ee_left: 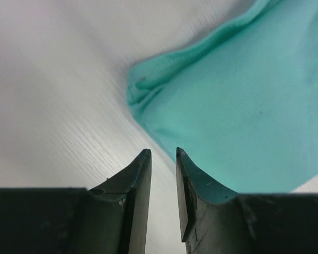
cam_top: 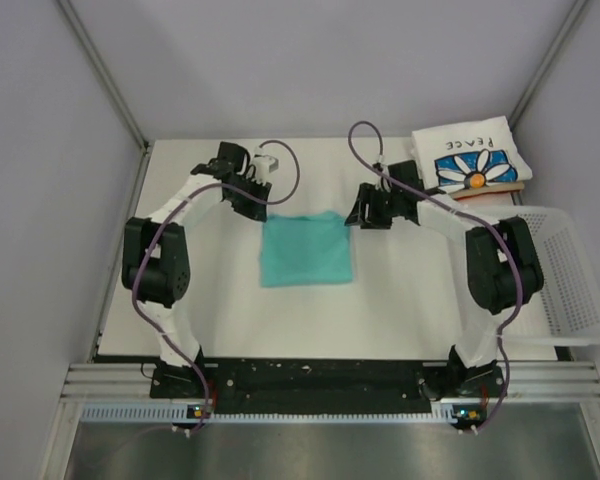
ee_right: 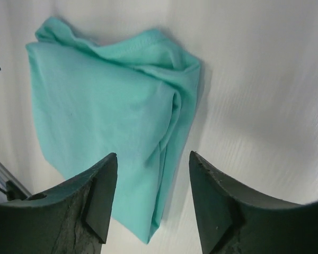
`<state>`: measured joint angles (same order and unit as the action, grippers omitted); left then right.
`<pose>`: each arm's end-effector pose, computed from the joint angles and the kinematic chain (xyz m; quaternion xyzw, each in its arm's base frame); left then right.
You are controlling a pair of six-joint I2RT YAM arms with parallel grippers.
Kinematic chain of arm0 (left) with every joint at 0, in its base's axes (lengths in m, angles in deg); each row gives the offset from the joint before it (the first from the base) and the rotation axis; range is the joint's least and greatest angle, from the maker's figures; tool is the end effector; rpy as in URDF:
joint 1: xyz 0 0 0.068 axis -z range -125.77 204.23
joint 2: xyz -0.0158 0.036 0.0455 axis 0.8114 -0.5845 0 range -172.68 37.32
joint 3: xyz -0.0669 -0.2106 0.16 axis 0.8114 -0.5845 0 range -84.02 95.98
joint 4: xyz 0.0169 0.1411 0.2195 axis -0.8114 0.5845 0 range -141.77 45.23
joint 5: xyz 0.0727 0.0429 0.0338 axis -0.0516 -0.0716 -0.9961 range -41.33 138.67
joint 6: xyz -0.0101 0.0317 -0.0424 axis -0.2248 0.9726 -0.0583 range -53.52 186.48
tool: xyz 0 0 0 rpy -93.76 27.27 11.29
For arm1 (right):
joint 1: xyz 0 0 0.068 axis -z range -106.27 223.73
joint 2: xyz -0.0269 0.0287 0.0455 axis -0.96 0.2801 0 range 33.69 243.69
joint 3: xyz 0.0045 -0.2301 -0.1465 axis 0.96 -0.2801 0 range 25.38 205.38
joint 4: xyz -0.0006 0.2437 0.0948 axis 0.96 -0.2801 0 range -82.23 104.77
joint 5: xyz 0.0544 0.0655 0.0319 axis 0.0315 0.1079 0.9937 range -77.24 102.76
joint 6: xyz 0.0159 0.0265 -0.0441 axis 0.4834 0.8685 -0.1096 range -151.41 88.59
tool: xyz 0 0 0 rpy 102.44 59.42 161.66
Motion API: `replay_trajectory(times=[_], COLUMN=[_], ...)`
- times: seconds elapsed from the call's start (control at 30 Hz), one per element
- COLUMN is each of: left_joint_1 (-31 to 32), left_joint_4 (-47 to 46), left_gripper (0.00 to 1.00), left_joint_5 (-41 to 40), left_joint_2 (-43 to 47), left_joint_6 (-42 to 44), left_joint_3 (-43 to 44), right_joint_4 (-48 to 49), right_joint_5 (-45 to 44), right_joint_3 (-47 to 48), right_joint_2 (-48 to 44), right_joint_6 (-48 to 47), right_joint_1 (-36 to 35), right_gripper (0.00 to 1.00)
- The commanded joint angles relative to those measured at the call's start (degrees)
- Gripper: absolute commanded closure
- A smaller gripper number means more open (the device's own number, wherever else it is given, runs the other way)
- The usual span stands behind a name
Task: Fold and stack the t-shirts
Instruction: Fold the long partially folded tshirt into a neat square
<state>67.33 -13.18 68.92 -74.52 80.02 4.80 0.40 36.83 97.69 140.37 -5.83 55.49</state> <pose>0.4045 -0.1068 0.2235 0.2618 0.9188 -0.1695 0.2421 0.3773 0.1397 0.1976 -0.0147 0.9181 0.3098 0.2469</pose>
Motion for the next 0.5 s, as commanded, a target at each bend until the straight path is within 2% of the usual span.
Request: replay_trajectory(times=[0.0,0.1,0.33,0.4,0.47], left_joint_1=[0.17,1.13,1.31,1.22,1.05], left_joint_4=[-2.55,-4.22,-3.61,-3.87,-3.96], left_gripper=[0.69,0.69,0.69,0.69,0.69], left_joint_5=[3.38,4.53,3.57,2.17,1.55], left_joint_2=[9.78,10.67,3.56,1.97,0.57], left_joint_6=[-0.62,-1.41,-1.41,-1.41,-1.24], left_joint_3=[-8.82,-13.4,-12.53,-11.74,-11.21], right_joint_4=[1.61,7.23,16.37,19.28,21.66], right_joint_5=[3.51,6.68,15.63,17.66,18.98], right_joint_3=[-8.31,-11.14,-8.25,-8.24,-8.5], right_joint_2=[-4.37,-2.27,7.04,9.07,9.96], right_joint_6=[-1.77,1.39,8.07,10.61,12.2], right_joint_1=[-0.04,-0.22,-1.54,-1.62,-1.54], right_gripper=[0.42,0.37,0.39,0.51,0.7])
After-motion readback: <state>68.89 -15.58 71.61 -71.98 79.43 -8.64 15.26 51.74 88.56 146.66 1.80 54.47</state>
